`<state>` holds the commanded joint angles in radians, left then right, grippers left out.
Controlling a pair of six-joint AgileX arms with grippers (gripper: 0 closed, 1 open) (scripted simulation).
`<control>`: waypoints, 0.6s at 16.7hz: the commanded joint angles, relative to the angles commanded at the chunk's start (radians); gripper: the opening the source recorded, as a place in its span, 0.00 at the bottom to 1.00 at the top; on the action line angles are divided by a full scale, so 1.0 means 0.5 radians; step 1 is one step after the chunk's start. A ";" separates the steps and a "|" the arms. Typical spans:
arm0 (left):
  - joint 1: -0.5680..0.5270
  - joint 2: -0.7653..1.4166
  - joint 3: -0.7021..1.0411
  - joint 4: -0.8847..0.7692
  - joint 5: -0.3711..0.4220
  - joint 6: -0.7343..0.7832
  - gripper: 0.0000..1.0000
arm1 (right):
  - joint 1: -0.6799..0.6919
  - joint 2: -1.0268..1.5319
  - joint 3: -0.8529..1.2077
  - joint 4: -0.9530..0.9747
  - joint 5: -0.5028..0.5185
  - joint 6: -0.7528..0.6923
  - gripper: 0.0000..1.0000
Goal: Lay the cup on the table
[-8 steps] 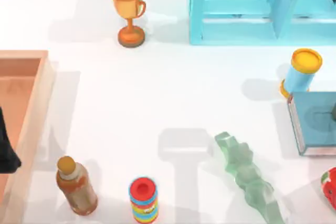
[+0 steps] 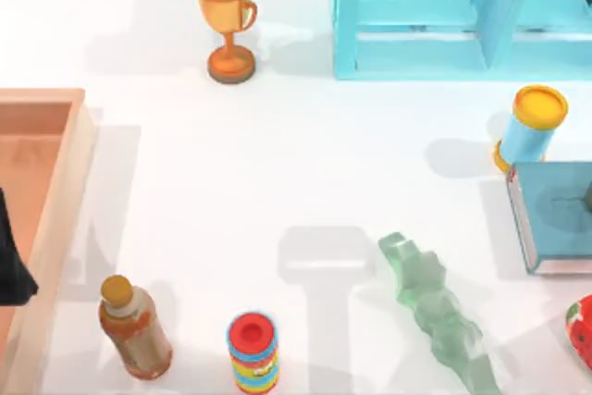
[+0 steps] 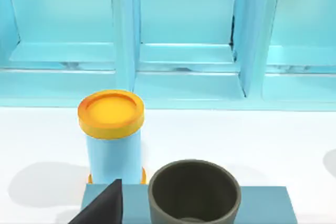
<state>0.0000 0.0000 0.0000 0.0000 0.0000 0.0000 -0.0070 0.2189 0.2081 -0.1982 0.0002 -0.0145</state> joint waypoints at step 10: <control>0.000 0.000 0.000 0.000 0.000 0.000 1.00 | -0.063 1.818 1.728 -1.362 -0.030 -0.023 1.00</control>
<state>0.0000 0.0000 0.0000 0.0000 0.0000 0.0000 -0.0386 1.1279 1.0722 -0.8794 -0.0149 -0.0258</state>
